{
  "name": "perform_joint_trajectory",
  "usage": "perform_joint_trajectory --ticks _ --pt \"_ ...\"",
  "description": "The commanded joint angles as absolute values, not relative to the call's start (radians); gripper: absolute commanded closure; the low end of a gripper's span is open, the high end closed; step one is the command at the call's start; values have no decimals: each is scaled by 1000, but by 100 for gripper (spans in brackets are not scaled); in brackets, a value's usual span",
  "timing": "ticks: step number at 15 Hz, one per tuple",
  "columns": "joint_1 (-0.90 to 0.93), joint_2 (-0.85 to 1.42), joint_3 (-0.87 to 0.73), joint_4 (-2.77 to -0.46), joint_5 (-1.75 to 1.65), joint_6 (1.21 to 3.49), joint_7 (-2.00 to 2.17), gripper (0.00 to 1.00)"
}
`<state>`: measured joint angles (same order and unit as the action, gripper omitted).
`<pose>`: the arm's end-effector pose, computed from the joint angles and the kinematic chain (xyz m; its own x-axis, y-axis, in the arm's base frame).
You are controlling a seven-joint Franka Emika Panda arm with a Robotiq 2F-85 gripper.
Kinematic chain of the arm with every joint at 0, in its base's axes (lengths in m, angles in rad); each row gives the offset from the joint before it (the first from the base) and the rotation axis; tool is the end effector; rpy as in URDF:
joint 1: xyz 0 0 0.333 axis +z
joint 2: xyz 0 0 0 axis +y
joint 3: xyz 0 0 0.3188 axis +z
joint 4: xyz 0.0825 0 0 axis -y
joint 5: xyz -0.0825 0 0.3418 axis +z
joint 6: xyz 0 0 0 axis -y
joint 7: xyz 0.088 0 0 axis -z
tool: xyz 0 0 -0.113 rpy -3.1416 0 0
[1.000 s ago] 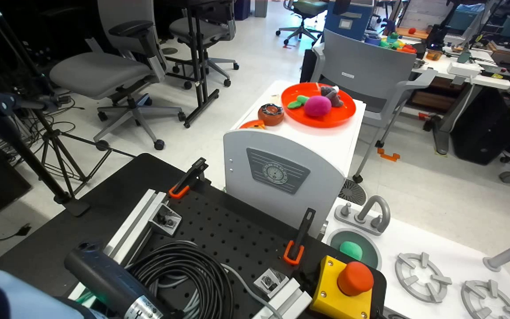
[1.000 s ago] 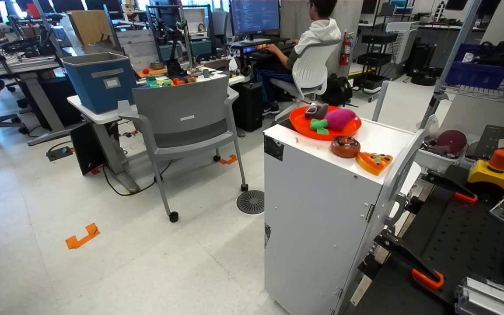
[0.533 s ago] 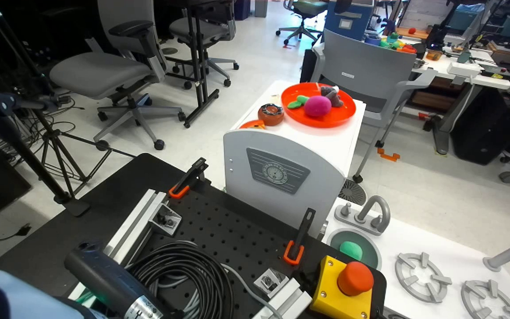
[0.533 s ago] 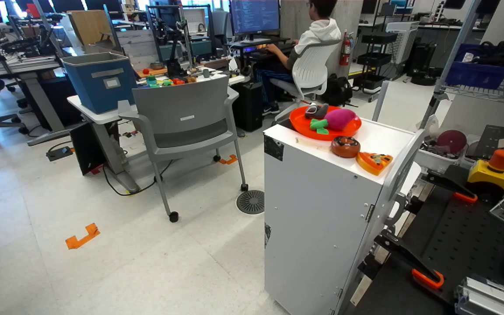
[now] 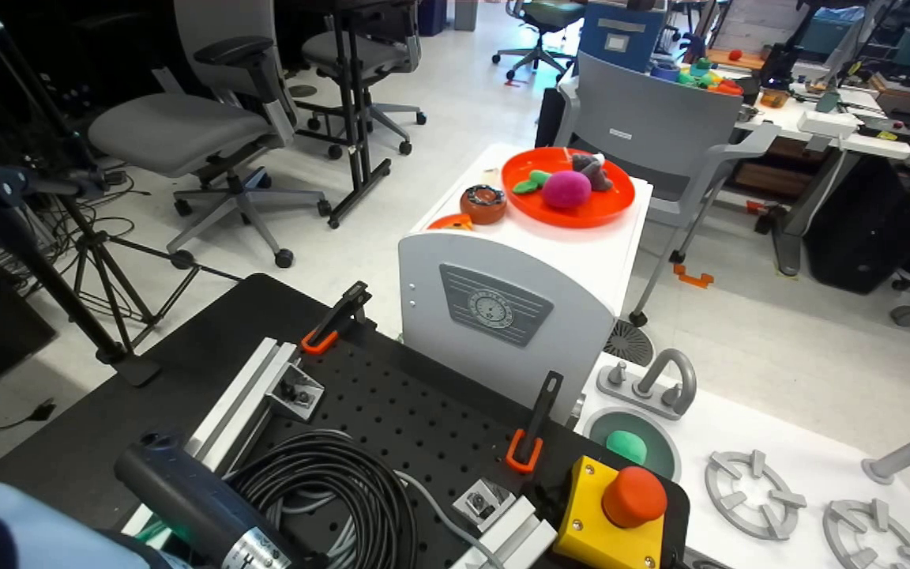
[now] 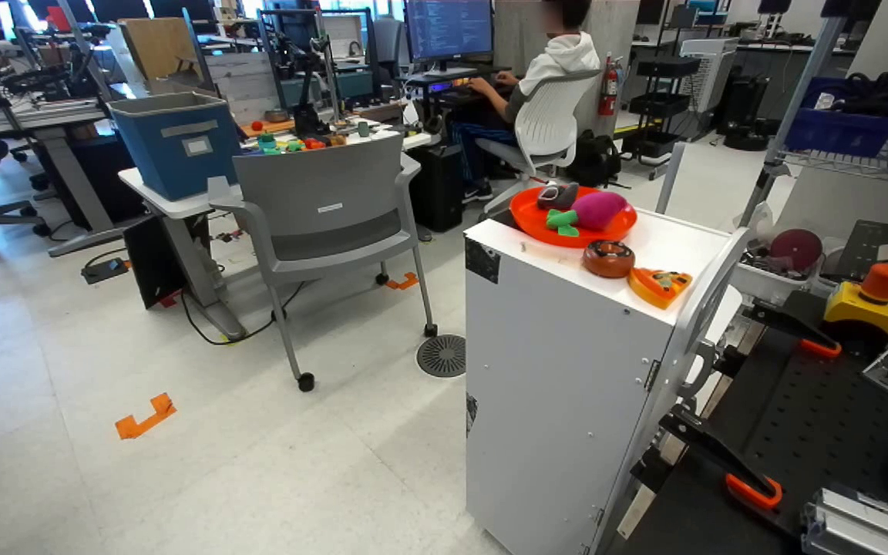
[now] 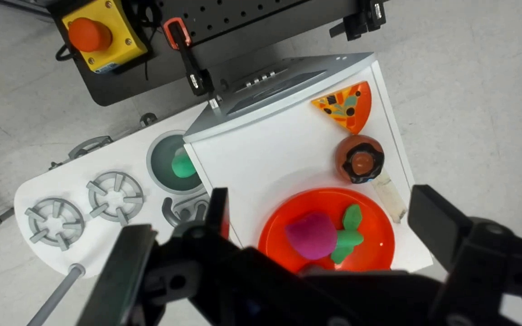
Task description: Put the purple plush toy in the sink
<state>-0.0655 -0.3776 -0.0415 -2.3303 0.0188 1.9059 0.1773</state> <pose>0.3875 -0.0415 0.4918 0.9578 -0.2827 -0.0523 -0.2842 -0.9585 -0.0239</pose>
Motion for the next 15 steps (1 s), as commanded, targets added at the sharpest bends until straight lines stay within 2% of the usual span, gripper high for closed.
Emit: perform_joint_trajectory --ticks 1,9,15 --pt "-74 -264 -20 -2211 -35 1815 201 0" --pt "-52 -146 10 -2147 -186 1893 199 0" --pt "-25 -76 -1 -2101 -139 1918 43 0"
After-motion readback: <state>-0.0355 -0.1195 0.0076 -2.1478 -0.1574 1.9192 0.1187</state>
